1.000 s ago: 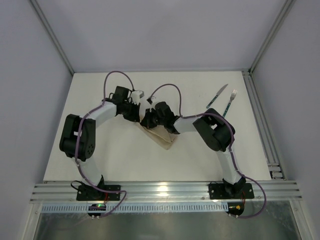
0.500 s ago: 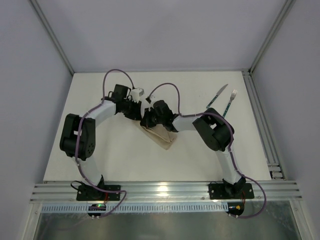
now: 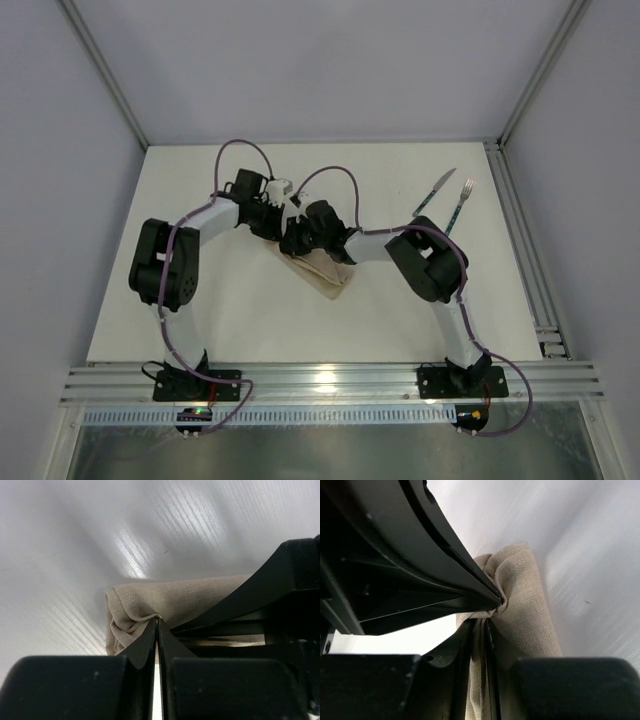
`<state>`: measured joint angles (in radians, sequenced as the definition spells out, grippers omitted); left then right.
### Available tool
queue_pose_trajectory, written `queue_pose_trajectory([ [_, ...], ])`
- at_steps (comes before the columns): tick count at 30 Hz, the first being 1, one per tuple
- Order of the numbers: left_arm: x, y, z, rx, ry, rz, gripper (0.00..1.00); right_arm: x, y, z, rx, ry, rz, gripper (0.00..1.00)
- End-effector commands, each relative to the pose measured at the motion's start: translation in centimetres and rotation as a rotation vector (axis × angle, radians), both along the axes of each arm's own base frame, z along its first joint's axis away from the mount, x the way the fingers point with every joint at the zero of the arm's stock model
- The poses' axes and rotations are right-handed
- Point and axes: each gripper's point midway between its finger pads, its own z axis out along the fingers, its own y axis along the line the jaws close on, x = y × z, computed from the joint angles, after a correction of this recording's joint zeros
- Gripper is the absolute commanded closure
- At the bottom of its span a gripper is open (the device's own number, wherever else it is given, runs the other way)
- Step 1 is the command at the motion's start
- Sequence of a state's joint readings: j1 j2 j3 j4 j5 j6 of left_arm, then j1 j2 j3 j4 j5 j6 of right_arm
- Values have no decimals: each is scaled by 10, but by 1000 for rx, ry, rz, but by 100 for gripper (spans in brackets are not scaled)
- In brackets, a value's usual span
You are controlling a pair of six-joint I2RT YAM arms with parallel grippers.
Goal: Fold the napkin into a case and place the utensils inside
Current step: Stuff the top corner of the smaller-rectangle-folded napkin into the folded napkin.
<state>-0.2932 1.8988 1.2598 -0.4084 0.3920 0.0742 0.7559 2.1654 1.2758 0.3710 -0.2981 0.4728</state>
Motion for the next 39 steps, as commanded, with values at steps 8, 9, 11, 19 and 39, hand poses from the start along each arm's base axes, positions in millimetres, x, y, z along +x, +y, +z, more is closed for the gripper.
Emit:
queue_pose_trajectory([
  [8, -13, 15, -3, 77, -31, -56, 100, -10, 0, 69, 85, -39, 52, 73],
  [9, -14, 14, -2, 72, -31, -57, 100, -9, -2, 70, 87, -38, 49, 73],
  [11, -14, 13, 1, 59, -36, -55, 100, -6, -3, 70, 97, -27, 35, 75],
  [19, -16, 12, 11, 49, -55, -55, 100, 9, -2, 47, 116, 63, -26, 93],
  [39, -9, 24, 58, 104, -114, -30, 67, -6, 3, -13, 65, 248, -52, 96],
])
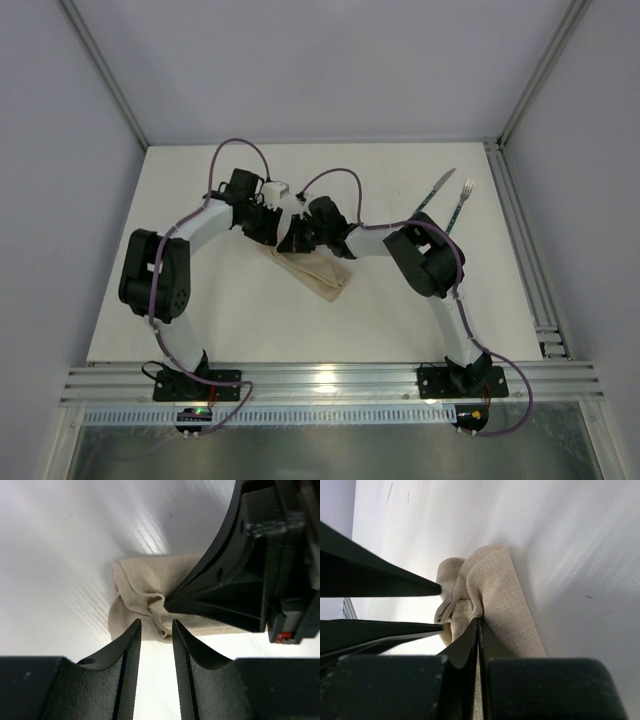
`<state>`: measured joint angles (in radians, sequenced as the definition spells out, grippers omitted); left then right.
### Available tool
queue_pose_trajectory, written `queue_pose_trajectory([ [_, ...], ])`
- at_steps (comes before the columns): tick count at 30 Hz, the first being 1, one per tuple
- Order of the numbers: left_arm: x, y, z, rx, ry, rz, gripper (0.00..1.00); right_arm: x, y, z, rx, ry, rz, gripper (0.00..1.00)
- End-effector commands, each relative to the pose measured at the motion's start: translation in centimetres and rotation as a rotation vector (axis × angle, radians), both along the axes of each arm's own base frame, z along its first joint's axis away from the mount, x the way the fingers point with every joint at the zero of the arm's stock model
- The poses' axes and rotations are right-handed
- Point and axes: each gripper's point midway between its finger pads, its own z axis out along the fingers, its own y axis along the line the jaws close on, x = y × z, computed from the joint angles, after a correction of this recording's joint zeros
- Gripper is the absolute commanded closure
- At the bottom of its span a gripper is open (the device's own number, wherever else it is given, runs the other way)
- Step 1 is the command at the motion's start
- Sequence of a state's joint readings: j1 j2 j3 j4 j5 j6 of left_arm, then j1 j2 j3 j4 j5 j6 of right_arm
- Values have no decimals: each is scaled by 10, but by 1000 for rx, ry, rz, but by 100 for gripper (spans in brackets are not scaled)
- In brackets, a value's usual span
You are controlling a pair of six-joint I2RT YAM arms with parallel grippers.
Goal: Fold the napkin into a case and place the utensils inside
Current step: Stuff the top corner of the smaller-rectangle-folded napkin into the folded napkin.
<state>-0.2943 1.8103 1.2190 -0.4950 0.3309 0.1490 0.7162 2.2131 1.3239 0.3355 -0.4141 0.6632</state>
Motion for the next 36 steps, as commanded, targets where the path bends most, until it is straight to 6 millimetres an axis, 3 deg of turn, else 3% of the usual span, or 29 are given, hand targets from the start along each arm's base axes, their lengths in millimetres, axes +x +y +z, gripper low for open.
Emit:
queue_pose_trajectory([
  [1, 10, 6, 51, 24, -103, -1, 66, -4, 0, -8, -24, 29, -24, 96],
  [5, 0, 13, 55, 53, -85, -7, 68, -3, 2, -7, -14, 33, -27, 96],
  [10, -11, 17, 27, 88, 7, -20, 74, -4, 4, -5, 4, 33, -25, 96],
  [20, 2, 14, 5, 105, 29, -3, 73, -5, 9, 1, 34, 26, 3, 96],
  [24, 3, 12, -5, 101, 48, -3, 78, -6, 13, 8, 57, 15, 22, 96],
  [28, 5, 9, -7, 89, 50, -8, 100, -4, 19, 15, 79, -5, 35, 96],
  [36, 14, 3, 3, 55, -4, -15, 100, -2, 27, 9, 92, 22, 43, 96],
])
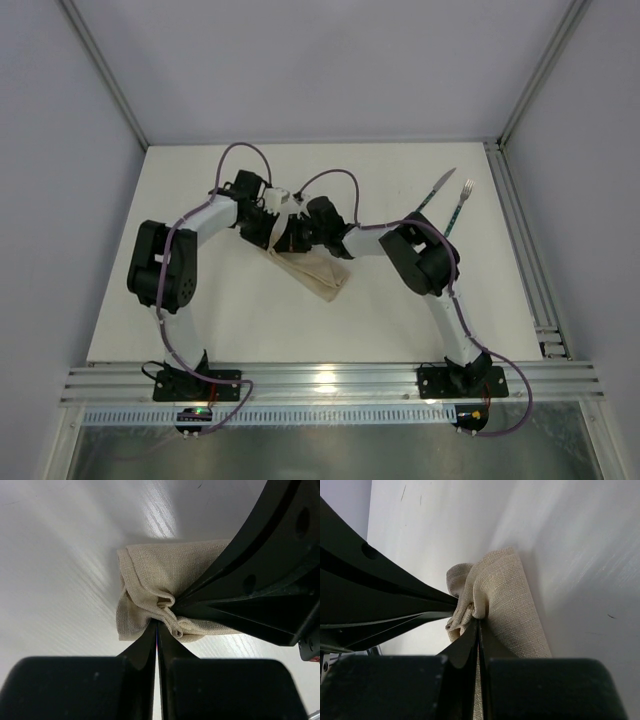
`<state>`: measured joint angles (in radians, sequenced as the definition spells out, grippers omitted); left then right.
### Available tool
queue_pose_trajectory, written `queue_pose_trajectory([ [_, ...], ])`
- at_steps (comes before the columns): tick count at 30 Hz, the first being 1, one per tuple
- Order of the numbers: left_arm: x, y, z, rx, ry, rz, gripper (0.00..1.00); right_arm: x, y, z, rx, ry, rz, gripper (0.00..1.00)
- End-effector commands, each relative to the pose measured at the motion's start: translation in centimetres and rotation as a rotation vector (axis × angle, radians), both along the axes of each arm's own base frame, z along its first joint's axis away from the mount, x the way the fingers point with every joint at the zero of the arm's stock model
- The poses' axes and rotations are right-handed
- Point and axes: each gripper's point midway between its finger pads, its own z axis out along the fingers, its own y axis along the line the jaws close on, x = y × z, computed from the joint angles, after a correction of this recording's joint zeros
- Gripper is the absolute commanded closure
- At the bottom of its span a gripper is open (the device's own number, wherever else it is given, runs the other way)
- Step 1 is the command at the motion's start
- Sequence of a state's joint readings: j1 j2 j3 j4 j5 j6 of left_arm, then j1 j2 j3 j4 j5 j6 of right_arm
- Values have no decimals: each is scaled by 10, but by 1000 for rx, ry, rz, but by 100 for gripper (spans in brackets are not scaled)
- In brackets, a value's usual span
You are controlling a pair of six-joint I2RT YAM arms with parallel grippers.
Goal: Fold the napkin into a case and place the utensils inside
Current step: Stuff the top corner of the smaller-rectangle-folded napkin into the folded napkin.
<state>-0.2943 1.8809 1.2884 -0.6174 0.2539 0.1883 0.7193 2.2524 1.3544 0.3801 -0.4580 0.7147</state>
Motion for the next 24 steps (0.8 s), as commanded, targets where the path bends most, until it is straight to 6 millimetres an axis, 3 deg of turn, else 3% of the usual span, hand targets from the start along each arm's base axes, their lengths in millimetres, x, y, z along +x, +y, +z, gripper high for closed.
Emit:
queue_pose_trajectory([
  [1, 20, -15, 21, -67, -88, -16, 100, -2, 16, 11, 43, -15, 30, 96],
  [4, 23, -17, 23, -79, -100, -20, 100, 0, 21, 19, 55, -31, 32, 96],
  [7, 26, -17, 17, -70, -87, -20, 100, 2, 26, 14, 51, -13, 25, 96],
  [11, 31, -14, 19, -74, -92, -3, 89, 4, 25, -10, 19, 49, -12, 96],
  [15, 33, 0, 35, -86, -98, 34, 82, 6, 19, -11, 21, 85, -66, 96],
  [20, 21, 12, 52, -99, -85, 43, 81, 8, 21, 0, 79, 126, -117, 96],
  [24, 8, 10, 42, -97, -19, 25, 79, 8, 23, 2, 112, 153, -130, 96],
])
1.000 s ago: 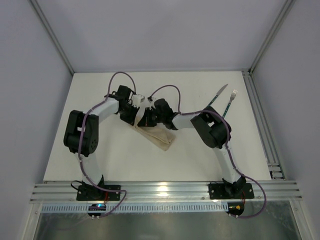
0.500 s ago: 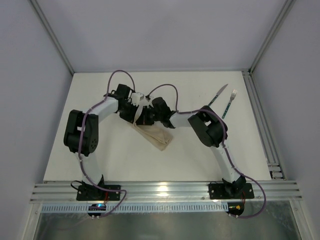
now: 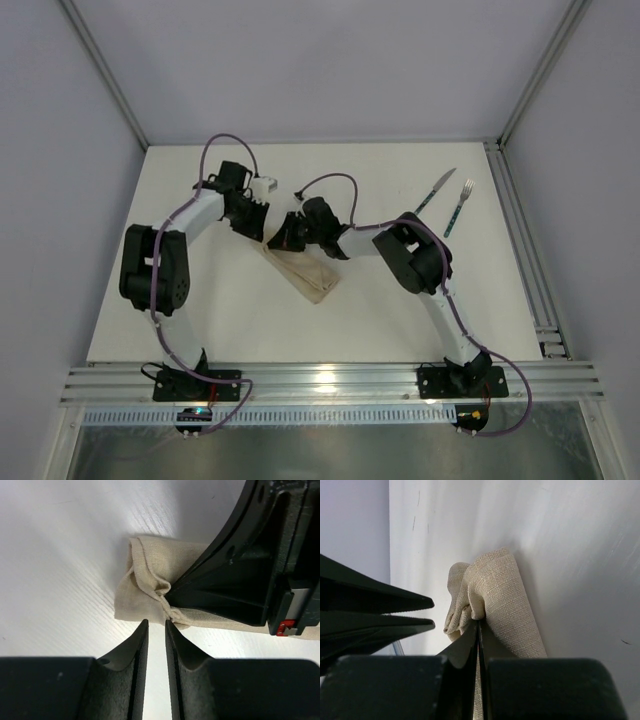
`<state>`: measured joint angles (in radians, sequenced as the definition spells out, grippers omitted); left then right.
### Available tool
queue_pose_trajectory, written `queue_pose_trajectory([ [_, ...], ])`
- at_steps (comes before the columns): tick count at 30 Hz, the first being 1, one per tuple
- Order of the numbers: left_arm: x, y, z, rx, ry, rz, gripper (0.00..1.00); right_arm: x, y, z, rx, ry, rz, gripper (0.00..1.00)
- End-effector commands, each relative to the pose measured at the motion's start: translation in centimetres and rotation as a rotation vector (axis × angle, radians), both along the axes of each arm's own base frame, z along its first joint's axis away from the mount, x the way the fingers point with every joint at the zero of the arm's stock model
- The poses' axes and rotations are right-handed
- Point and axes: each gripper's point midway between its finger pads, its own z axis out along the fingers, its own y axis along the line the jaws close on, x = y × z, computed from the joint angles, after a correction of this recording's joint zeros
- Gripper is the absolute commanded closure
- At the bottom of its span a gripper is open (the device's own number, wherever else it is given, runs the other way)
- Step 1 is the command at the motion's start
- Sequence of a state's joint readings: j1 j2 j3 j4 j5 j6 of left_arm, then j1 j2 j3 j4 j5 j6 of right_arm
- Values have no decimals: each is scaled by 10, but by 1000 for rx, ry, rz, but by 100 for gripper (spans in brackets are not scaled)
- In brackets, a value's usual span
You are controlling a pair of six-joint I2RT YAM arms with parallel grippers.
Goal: Fold the napkin into a case and place the utensils inside
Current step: Stuff the top corner of the smaller-rectangle-folded napkin into the folded napkin.
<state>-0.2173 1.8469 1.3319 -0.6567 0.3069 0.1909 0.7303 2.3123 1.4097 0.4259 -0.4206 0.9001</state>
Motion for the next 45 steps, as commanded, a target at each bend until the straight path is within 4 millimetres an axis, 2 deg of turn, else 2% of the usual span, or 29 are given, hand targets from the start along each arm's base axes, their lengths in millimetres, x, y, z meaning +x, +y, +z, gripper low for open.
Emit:
queue_pose_trajectory([
  [1, -8, -9, 11, -41, 21, -37, 78, -2, 6, 2, 46, 37, -33, 96],
  [5, -19, -15, 6, -56, 55, -59, 71, -3, 7, 2, 52, 46, -38, 96],
  [7, -18, -10, 4, -24, 42, -53, 69, -2, 7, 3, 55, 48, -43, 96],
  [18, -19, 0, -20, 66, 52, -50, 71, -1, 9, 2, 64, 53, -46, 96],
  [21, -17, 3, -25, 85, 47, -44, 76, 0, 9, 4, 66, 51, -47, 96],
  [26, -12, 2, -24, 80, 23, -32, 80, -1, 9, 2, 63, 53, -42, 96],
  [30, -10, 0, -23, 71, 12, -32, 92, -1, 10, 3, 63, 44, -34, 96],
  [31, -11, -2, -23, 57, 11, -39, 100, -1, 11, 4, 62, 32, -24, 96],
  [35, -5, -9, -3, 12, -69, -63, 100, 0, 20, 24, 83, -33, 24, 96],
  [39, 0, -9, -2, 20, -81, -71, 100, -3, 28, 36, 107, -55, 42, 96],
  [44, 2, -15, 7, -18, -109, -85, 100, -1, 30, 36, 124, -32, 29, 96],
  [45, 4, -16, 9, -24, -114, -82, 100, -1, 31, 28, 121, -14, 27, 96],
])
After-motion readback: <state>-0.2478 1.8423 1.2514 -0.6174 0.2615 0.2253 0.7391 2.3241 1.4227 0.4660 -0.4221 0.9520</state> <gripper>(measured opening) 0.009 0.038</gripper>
